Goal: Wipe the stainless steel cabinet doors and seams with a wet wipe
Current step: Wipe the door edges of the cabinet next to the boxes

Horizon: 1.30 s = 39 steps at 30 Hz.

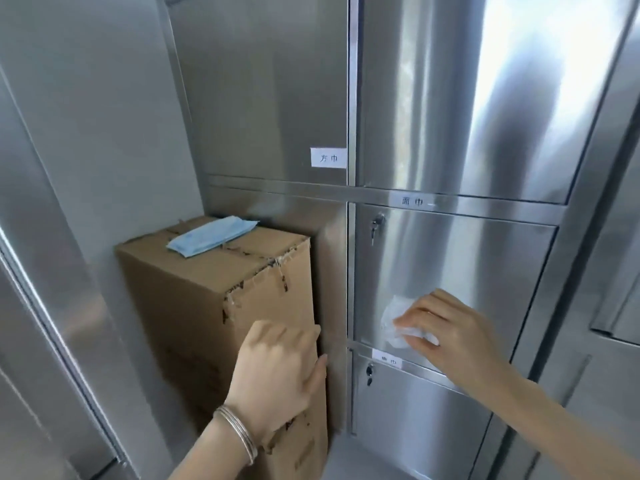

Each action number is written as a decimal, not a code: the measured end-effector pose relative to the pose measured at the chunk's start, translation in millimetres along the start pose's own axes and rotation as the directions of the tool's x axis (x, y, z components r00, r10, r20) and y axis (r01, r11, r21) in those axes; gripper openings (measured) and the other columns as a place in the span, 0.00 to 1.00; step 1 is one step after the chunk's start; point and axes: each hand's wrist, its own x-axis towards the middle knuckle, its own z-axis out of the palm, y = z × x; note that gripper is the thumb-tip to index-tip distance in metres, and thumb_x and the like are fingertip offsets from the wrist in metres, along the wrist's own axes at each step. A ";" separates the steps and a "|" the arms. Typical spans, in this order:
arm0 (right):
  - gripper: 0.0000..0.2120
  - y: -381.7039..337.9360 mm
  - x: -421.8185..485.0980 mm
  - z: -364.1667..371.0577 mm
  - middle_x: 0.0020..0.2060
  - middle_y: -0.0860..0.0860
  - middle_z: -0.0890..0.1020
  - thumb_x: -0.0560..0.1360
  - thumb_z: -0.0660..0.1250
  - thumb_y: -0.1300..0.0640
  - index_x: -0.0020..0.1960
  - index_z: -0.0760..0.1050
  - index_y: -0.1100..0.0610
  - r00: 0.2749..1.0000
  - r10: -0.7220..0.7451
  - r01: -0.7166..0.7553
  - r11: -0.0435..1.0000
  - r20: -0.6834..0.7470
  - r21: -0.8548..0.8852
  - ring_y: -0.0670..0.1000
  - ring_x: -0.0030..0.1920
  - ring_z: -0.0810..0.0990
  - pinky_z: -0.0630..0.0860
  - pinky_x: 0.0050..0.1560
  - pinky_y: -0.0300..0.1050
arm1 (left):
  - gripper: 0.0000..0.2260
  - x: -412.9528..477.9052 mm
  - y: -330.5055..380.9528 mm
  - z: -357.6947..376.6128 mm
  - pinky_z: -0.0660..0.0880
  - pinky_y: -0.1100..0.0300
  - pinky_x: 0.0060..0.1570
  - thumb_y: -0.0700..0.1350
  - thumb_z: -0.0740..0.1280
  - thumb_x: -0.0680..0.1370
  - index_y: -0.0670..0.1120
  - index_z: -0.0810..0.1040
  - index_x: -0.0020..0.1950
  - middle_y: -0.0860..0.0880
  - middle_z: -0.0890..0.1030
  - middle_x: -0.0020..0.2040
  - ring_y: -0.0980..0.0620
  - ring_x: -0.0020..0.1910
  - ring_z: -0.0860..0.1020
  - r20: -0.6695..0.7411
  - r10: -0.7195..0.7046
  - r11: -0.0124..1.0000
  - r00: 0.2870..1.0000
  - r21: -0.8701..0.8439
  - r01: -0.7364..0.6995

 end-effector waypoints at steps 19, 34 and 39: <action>0.11 194.4 176.4 22.0 0.35 0.47 0.80 0.63 0.77 0.68 0.39 0.82 0.55 0.974 -0.038 -0.003 0.983 -0.222 -0.183 0.47 0.39 0.73 0.69 0.34 0.37 | 0.15 301.0 -73.7 73.8 0.68 0.55 0.44 0.50 0.58 0.73 0.47 0.82 0.48 0.52 0.82 0.42 0.48 0.39 0.80 -0.348 0.023 0.994 0.937 0.110 0.017; 0.17 271.5 285.5 79.0 0.41 0.59 0.81 0.61 0.75 0.72 0.49 0.82 0.65 0.944 -0.148 -0.033 0.848 -0.296 -0.529 0.60 0.41 0.79 0.76 0.36 0.49 | 0.21 453.2 -119.6 147.0 0.71 0.52 0.39 0.58 0.73 0.66 0.43 0.76 0.49 0.46 0.75 0.43 0.46 0.40 0.75 -0.377 -0.100 0.986 0.921 0.087 0.143; 0.17 271.0 273.5 80.3 0.52 0.58 0.80 0.73 0.68 0.52 0.55 0.80 0.63 0.968 -0.127 -0.021 0.821 -0.218 -0.570 0.57 0.52 0.73 0.66 0.50 0.47 | 0.22 457.8 -119.9 150.5 0.69 0.53 0.39 0.56 0.73 0.64 0.42 0.76 0.49 0.46 0.74 0.43 0.46 0.39 0.74 -0.410 -0.143 0.980 0.901 0.066 0.186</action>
